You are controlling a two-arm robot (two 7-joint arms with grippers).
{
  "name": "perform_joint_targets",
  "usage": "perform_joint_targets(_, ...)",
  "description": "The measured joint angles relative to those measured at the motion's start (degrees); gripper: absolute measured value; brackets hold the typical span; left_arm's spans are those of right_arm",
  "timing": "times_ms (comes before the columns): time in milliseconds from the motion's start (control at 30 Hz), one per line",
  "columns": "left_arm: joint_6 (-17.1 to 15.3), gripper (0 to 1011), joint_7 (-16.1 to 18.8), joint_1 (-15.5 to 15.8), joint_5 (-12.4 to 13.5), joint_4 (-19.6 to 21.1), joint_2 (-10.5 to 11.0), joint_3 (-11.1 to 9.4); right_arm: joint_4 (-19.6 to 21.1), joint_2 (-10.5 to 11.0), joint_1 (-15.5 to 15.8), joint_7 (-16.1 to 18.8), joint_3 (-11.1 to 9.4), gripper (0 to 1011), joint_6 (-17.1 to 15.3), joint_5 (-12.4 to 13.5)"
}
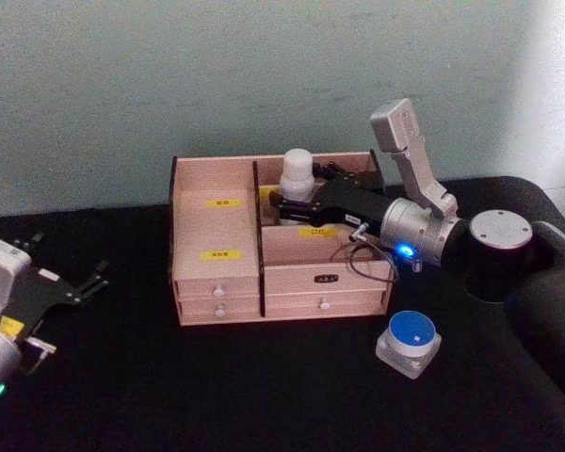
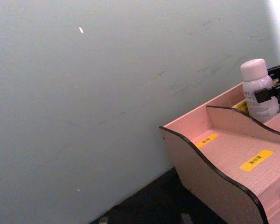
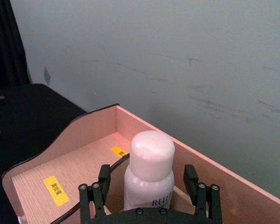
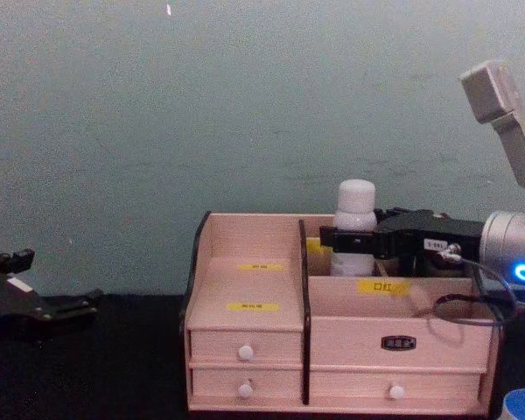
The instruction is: Pick up the facial cleanser and watermelon frost from the table and place them into the tiered storage box.
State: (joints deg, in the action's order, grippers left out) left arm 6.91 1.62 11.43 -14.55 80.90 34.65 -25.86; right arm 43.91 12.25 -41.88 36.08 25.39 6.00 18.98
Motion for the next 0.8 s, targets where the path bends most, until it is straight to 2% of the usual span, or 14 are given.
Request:
perform_joint_targets(67, 0.0, 1001, 0.0, 0.0, 0.0, 0.0, 0.0, 0.0, 0.0, 0.0, 0.0, 0.0, 0.0, 1000, 0.0, 0.0)
perform_joint_targets(200, 0.0, 1001, 0.0, 0.0, 0.0, 0.0, 0.0, 0.0, 3.1, 0.8, 1.6, -0.9, -0.6, 1000, 0.0, 0.0)
perform_joint_targets(233, 0.0, 1001, 0.0, 0.0, 0.0, 0.0, 0.0, 0.0, 5.2, 1.3, 2.6, -1.6, -1.0, 1000, -0.1, 0.0)
perform_joint_targets(267, 0.0, 1001, 0.0, 0.0, 0.0, 0.0, 0.0, 0.0, 5.2, 1.3, 2.6, -1.6, -1.0, 1000, -0.1, 0.0)
perform_joint_targets(300, 0.0, 1001, 0.0, 0.0, 0.0, 0.0, 0.0, 0.0, 8.3, 2.2, 4.1, -2.4, -1.5, 1000, -0.4, 0.2)
perform_joint_targets(400, 0.0, 1001, 0.0, 0.0, 0.0, 0.0, 0.0, 0.0, 12.2, 3.4, 6.0, -3.1, -2.1, 1000, -1.0, 0.7)
perform_joint_targets(500, 0.0, 1001, 0.0, 0.0, 0.0, 0.0, 0.0, 0.0, 19.6, 6.1, 10.0, -3.7, -3.5, 1000, -2.3, 1.8)
perform_joint_targets(600, 0.0, 1001, 0.0, 0.0, 0.0, 0.0, 0.0, 0.0, 24.2, 8.1, 12.7, -3.7, -4.3, 1000, -3.0, 2.9)
perform_joint_targets(733, 0.0, 1001, 0.0, 0.0, 0.0, 0.0, 0.0, 0.0, 32.1, 12.4, 18.2, -3.4, -6.2, 1000, -4.3, 5.5)
perform_joint_targets(800, 0.0, 1001, 0.0, 0.0, 0.0, 0.0, 0.0, 0.0, 34.4, 13.8, 20.0, -3.2, -6.9, 1000, -4.6, 6.3)
